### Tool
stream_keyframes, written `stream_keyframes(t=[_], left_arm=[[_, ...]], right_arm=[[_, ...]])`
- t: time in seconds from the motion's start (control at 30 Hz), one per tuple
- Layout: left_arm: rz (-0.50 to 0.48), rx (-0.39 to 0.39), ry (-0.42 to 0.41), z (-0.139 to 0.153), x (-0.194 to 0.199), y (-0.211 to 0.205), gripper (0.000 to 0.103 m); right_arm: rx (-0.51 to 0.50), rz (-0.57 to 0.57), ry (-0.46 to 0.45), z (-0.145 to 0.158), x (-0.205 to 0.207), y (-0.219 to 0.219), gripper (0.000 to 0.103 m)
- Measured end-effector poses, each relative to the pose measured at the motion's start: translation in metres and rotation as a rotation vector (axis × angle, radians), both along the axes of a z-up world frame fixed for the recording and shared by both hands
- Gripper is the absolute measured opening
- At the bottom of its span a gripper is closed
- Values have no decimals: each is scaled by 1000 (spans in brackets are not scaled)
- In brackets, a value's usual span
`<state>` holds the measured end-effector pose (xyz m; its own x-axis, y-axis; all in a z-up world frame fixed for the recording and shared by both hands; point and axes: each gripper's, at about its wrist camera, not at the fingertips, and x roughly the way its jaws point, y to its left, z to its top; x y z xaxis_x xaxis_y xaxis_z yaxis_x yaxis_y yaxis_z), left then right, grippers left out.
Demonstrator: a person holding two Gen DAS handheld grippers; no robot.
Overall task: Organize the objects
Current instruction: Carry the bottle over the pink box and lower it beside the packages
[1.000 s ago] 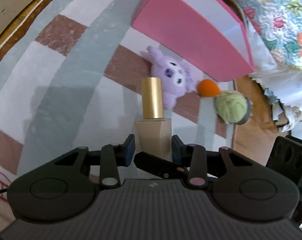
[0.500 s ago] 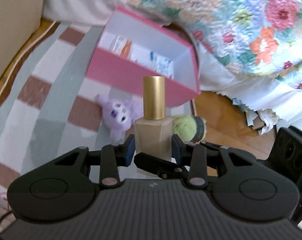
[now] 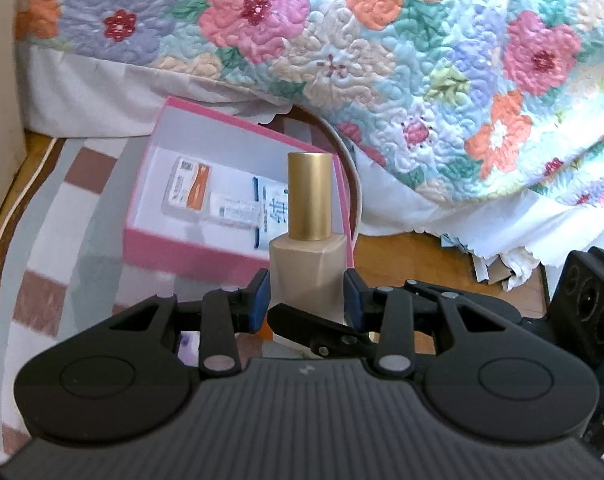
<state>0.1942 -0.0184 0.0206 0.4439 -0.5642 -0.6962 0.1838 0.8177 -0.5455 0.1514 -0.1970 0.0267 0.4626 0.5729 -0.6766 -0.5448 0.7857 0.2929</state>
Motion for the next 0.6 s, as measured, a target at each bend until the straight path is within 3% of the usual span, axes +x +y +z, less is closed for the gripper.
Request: stream_keyframes(t=[0.3,0.6], left_arm=[[-16,29,49,-35,78,-45,38],[31,44,192,-104,129,-60,38]], right_arm=[[-39,-84,65,-20,78,-16,41],[-69,-62,145,-84,136,-23,41]])
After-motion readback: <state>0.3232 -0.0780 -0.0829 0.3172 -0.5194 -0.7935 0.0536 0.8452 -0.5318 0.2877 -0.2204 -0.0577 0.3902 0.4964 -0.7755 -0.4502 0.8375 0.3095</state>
